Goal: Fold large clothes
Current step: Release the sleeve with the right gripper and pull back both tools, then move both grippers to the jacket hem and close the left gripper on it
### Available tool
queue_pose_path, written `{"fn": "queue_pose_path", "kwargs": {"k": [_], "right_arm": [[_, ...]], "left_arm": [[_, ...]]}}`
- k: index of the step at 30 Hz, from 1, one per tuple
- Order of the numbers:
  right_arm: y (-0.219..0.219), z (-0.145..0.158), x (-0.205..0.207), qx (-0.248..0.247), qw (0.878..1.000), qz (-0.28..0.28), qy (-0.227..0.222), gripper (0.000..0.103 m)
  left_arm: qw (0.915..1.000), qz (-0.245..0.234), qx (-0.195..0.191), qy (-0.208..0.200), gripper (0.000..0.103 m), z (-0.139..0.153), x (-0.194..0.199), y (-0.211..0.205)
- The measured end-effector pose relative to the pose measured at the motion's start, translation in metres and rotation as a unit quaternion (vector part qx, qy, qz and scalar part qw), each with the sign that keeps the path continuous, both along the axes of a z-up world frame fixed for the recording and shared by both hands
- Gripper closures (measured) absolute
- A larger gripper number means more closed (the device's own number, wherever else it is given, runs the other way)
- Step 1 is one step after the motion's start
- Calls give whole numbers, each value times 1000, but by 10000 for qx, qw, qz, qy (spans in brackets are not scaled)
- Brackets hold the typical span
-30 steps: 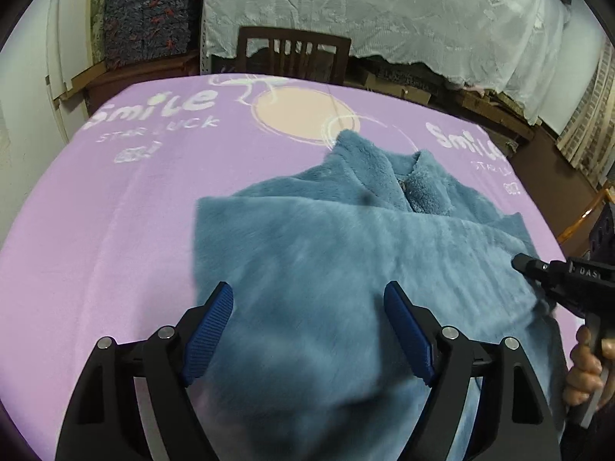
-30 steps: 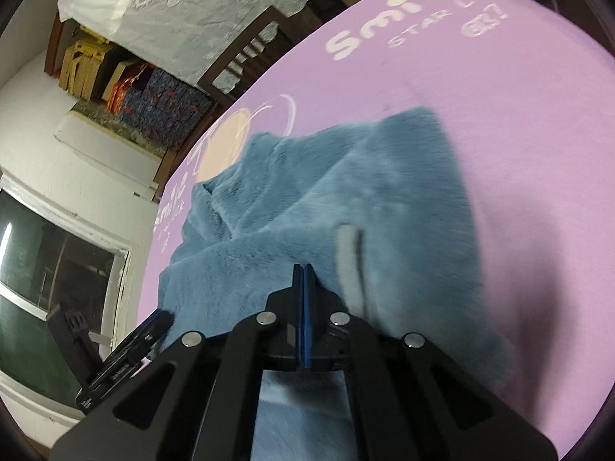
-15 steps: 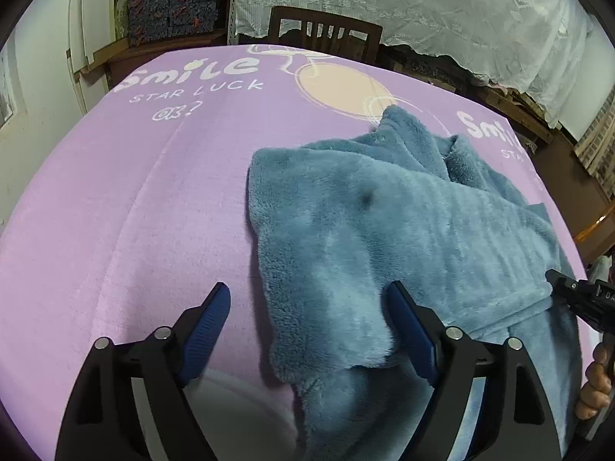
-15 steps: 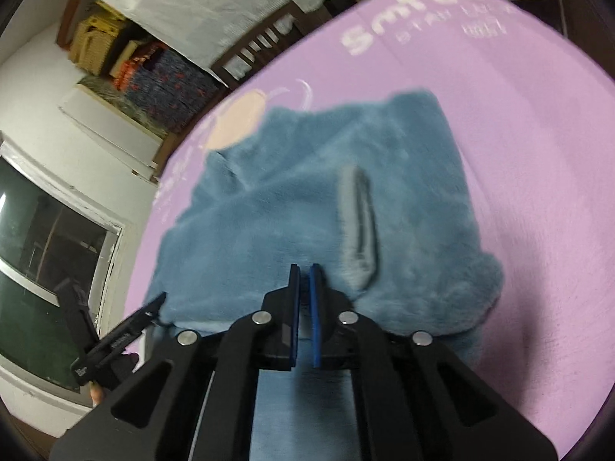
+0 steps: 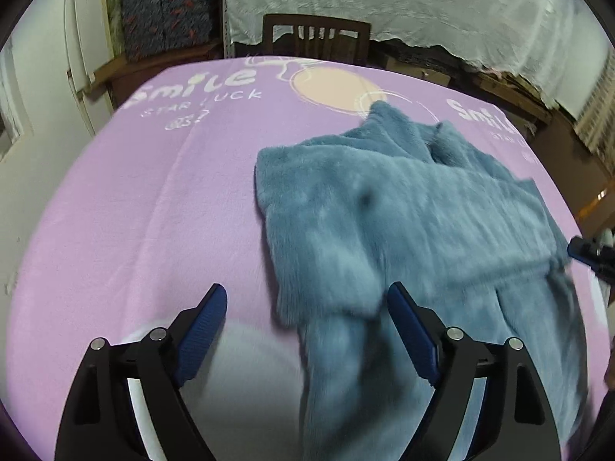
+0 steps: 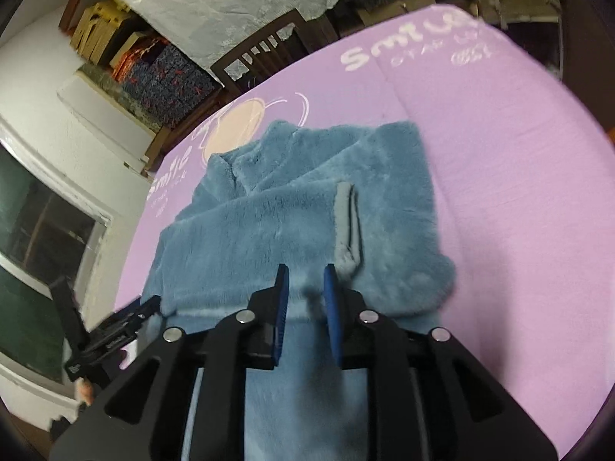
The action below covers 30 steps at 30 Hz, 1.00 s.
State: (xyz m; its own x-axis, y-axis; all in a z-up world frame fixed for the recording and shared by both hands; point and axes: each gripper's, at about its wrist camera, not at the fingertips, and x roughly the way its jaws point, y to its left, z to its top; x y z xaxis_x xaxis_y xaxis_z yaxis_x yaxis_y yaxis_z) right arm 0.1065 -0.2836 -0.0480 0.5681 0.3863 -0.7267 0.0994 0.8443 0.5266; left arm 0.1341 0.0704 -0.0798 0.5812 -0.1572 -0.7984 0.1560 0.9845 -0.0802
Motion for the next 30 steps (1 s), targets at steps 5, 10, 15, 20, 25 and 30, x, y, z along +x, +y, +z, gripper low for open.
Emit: {"fn": "queue_pose_path", "kwargs": {"k": [5,10,15,20,25,30], "right_arm": [[-7,8,-51,43,10000,16,-47,84],[-12,15,-103,9,9998,13,-183,81],[-17,13,-143,-34,9996,-20,-265,78],[-11,1,-157,66,9998,111,-171,78],[-5,-17,-165,114,9997,204,12,73],[-9,-30,-169,229,9995,194,49,74]], "left_arm": [[9996,-275,22,-65,18,11,-49,-1],[9987,-500,-22,-3,18,11,-89,-6],[9989,-454,-115,-81,18,11,-108,-7],[9980,-615,-173,-28,18,7,-124,-17],[9979,-607,-49,231,18,-16,-128,-17],[9981,-557,-39,279,17,-26,-127,-10]]}}
